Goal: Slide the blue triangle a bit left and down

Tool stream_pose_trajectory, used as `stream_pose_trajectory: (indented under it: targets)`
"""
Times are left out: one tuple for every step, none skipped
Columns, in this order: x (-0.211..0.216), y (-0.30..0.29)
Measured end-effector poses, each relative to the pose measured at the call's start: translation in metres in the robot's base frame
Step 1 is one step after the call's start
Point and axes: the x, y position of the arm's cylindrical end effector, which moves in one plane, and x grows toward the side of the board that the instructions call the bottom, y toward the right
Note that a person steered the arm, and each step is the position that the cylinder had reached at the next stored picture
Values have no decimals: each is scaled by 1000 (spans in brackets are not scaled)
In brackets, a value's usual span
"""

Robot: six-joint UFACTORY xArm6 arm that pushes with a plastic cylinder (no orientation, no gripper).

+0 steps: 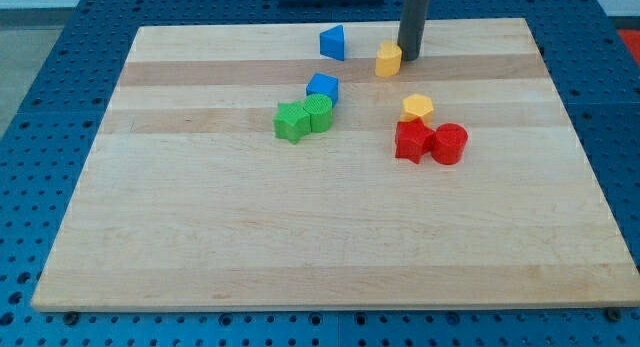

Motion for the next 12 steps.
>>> stream_pose_trajectory:
  targets:
    - [0, -7]
    - [0, -6]
    - [-22, -32]
    - [-19, -74]
    - [-14, -106]
    - [-13, -122]
    - [-13, -127]
    - [-13, -114]
    - [-20, -114]
    - [-50, -121]
    - [-55, -147]
    - [-46, -172]
